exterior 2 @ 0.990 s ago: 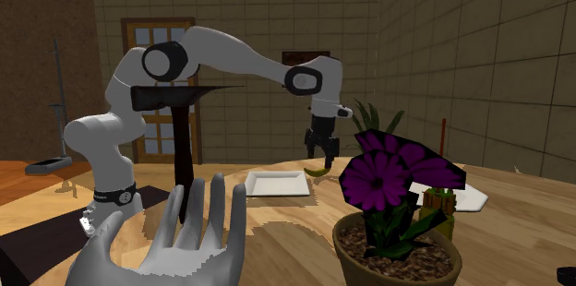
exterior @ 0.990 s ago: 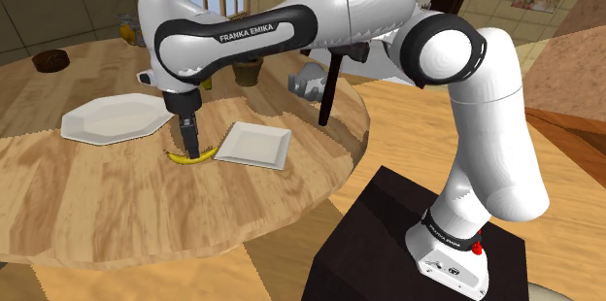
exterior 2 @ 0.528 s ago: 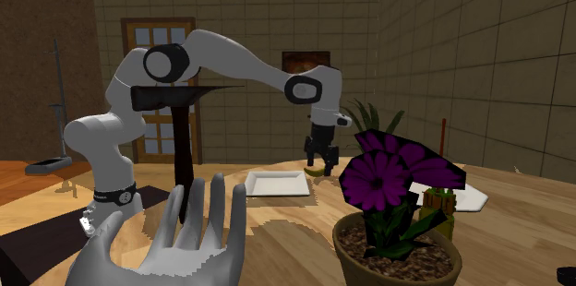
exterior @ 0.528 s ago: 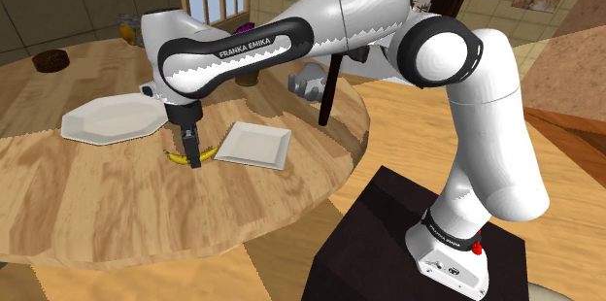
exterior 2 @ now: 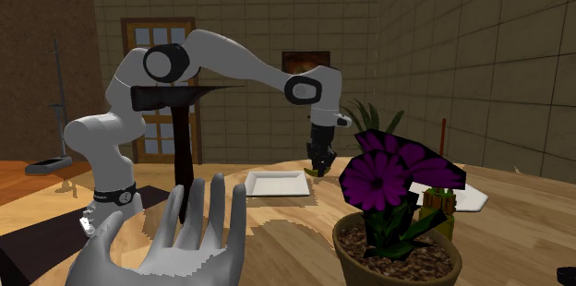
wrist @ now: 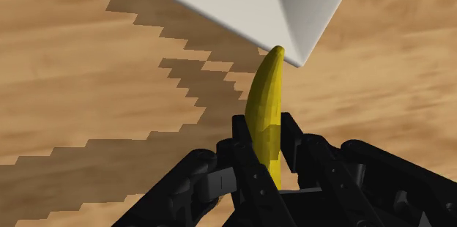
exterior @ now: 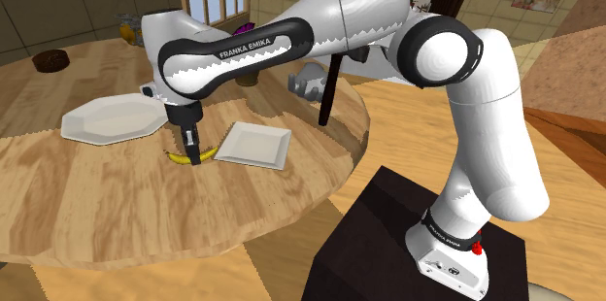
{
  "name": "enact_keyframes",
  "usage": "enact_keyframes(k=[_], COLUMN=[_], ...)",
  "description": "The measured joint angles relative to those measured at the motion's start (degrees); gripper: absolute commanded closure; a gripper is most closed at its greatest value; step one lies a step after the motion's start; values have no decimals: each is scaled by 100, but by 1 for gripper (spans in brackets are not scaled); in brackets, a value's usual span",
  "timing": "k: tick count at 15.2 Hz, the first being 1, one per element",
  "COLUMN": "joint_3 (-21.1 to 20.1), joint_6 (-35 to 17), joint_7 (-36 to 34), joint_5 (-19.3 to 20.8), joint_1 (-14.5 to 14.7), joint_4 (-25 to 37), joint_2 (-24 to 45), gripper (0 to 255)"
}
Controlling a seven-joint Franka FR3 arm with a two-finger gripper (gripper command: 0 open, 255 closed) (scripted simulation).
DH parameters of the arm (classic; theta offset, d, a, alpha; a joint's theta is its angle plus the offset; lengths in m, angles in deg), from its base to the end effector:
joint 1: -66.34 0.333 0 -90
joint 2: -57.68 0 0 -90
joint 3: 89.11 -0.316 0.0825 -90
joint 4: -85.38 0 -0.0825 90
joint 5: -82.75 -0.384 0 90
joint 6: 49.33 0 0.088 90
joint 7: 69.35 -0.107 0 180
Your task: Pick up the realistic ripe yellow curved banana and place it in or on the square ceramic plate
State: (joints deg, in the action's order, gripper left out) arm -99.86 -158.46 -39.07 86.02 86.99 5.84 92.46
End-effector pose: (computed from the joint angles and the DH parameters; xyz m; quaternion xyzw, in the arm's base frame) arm 0.6208 0.3441 0.3534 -0.8595 -0.5088 0.0403 0.0270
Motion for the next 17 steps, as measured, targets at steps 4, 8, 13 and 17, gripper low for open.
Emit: enact_keyframes(k=[4, 8, 13, 17], joint_3=[0, -2, -12, -21], joint_6=[0, 28, 321, 589], joint_7=[0, 1, -6, -6], joint_5=[0, -3, -15, -28], joint_1=[0, -1, 8, 10], joint_4=[0, 11, 236, 427], joint_2=[0, -16, -88, -168], gripper=[255, 255, 255, 255])
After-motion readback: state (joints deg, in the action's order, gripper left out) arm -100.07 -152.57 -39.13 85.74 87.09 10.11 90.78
